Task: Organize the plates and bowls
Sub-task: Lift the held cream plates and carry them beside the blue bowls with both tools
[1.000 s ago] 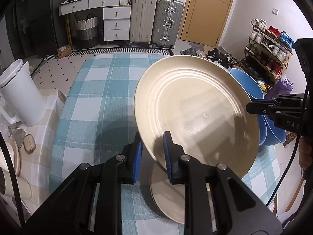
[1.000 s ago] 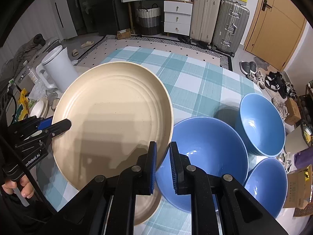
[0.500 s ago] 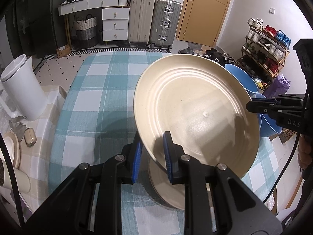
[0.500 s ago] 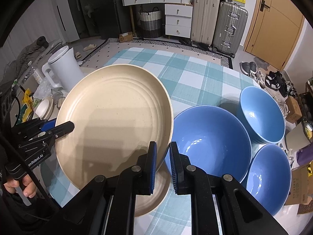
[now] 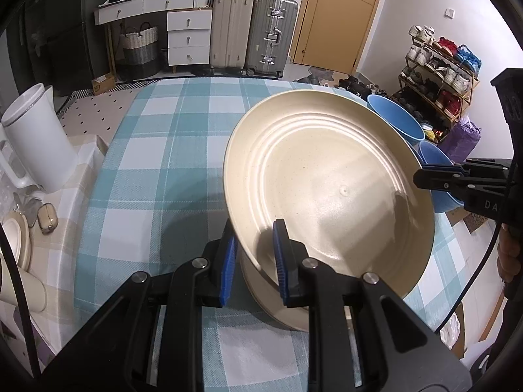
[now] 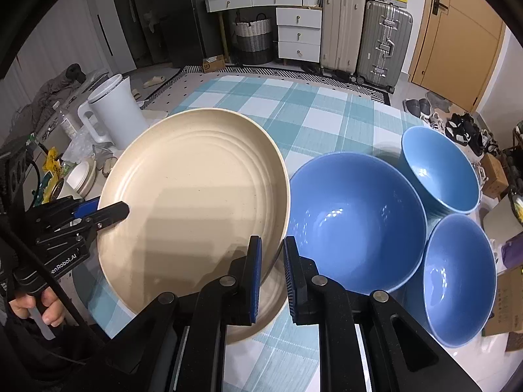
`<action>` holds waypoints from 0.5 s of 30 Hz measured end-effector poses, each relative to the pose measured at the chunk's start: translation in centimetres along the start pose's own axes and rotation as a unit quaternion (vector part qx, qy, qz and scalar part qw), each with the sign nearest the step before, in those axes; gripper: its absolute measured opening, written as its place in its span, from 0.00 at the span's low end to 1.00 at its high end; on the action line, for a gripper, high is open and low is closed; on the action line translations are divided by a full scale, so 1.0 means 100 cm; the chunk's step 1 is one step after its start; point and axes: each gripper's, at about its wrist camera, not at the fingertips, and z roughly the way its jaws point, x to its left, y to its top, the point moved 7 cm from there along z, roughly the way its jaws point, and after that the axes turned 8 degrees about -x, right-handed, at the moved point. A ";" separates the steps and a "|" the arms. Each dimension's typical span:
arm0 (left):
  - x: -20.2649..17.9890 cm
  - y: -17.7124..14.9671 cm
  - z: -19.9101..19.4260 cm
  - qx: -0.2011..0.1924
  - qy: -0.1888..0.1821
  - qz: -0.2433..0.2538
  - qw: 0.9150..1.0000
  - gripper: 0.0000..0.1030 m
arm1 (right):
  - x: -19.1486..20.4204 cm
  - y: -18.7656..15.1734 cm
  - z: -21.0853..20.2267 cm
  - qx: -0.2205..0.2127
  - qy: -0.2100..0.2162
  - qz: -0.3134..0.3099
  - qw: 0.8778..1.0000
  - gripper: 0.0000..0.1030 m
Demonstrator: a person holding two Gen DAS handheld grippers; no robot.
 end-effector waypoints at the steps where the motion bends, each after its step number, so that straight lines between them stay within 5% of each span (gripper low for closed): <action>1: -0.001 -0.002 0.000 0.001 0.000 0.002 1.000 0.17 | 0.000 -0.002 -0.001 0.000 0.000 0.000 1.000 0.13; 15: -0.006 -0.023 0.011 0.012 -0.003 0.014 1.000 0.17 | -0.005 -0.027 0.004 -0.001 0.011 0.019 1.000 0.13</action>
